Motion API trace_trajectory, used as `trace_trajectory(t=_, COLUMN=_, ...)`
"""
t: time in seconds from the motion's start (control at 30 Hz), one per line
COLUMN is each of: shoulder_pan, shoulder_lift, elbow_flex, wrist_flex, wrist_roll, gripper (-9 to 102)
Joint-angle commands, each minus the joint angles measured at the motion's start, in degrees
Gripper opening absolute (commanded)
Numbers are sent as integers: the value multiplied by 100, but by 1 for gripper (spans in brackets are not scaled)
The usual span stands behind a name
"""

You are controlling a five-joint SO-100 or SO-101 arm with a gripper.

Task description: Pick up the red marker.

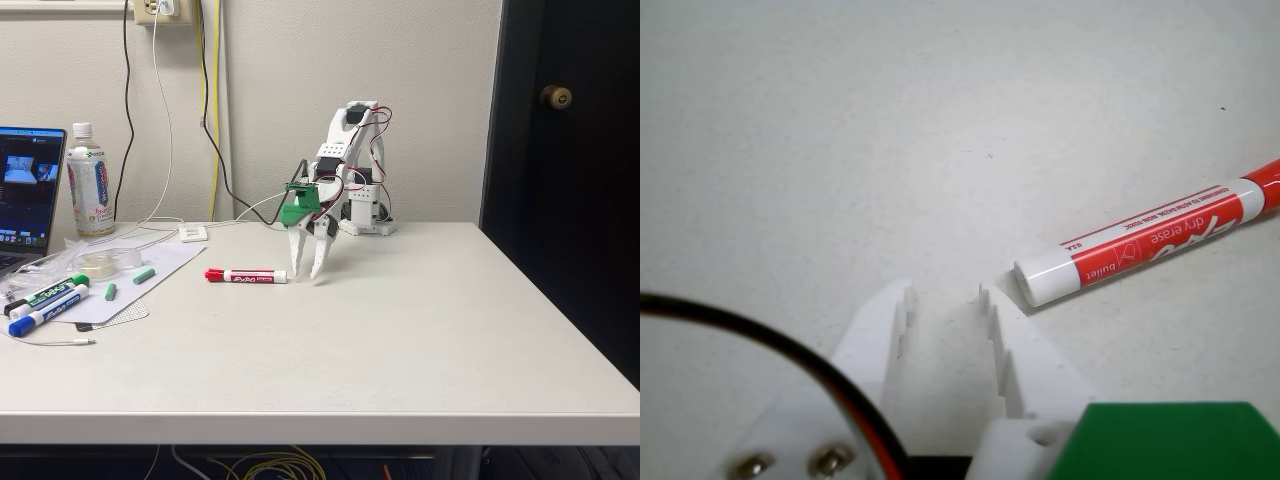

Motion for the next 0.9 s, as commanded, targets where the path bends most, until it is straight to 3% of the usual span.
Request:
trace_trajectory(t=0.0, shoulder_pan=53, shoulder_lift=53, elbow_flex=-299, wrist_flex=-97, wrist_roll=255, gripper=16)
trace_trajectory(t=0.87, shoulder_pan=0, shoulder_lift=105, elbow_flex=-413, wrist_flex=-176, wrist_roll=677, gripper=16)
